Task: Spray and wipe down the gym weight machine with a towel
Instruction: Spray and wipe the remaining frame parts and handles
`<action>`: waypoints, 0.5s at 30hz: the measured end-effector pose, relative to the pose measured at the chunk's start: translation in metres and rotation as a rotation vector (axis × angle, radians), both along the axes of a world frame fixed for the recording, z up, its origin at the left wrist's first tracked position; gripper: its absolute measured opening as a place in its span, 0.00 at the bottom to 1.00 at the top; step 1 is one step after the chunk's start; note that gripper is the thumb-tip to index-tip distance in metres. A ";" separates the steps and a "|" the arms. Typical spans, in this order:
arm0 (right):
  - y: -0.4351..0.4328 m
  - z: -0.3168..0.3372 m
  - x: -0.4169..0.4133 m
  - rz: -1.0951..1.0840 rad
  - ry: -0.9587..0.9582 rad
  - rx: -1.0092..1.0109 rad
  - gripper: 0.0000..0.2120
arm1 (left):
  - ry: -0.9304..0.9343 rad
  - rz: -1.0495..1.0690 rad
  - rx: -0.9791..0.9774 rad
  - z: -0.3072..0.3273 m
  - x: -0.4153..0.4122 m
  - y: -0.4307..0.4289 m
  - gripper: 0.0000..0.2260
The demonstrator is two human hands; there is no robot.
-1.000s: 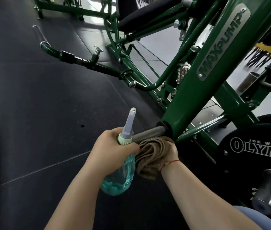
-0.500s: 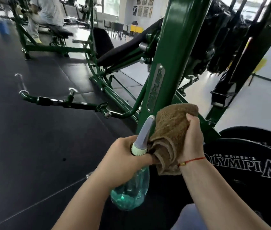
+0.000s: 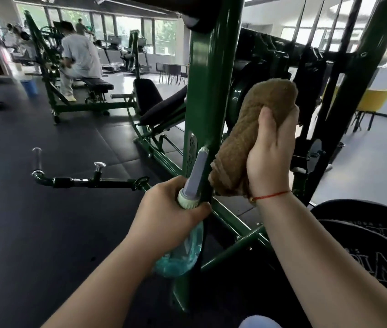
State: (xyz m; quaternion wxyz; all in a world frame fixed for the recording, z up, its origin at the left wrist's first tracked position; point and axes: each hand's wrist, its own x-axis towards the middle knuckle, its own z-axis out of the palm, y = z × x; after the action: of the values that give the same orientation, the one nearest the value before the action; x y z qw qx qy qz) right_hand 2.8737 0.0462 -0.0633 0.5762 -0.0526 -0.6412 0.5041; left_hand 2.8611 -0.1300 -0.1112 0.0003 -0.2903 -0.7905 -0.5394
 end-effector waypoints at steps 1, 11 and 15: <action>0.005 0.005 -0.002 -0.029 0.007 0.065 0.13 | -0.001 0.011 0.005 0.002 -0.001 0.002 0.06; -0.001 0.007 -0.056 -0.417 -0.142 0.613 0.26 | -0.082 0.099 0.029 -0.003 -0.014 -0.001 0.06; -0.008 -0.062 -0.058 -0.515 -0.259 0.752 0.26 | -0.125 0.127 0.042 -0.016 -0.019 -0.005 0.08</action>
State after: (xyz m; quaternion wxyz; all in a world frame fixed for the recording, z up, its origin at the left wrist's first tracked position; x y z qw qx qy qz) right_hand 2.8160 0.0381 -0.1257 0.5768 -0.0599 -0.8119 0.0672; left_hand 2.8425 -0.1348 -0.1274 -0.0089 -0.2053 -0.7942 -0.5719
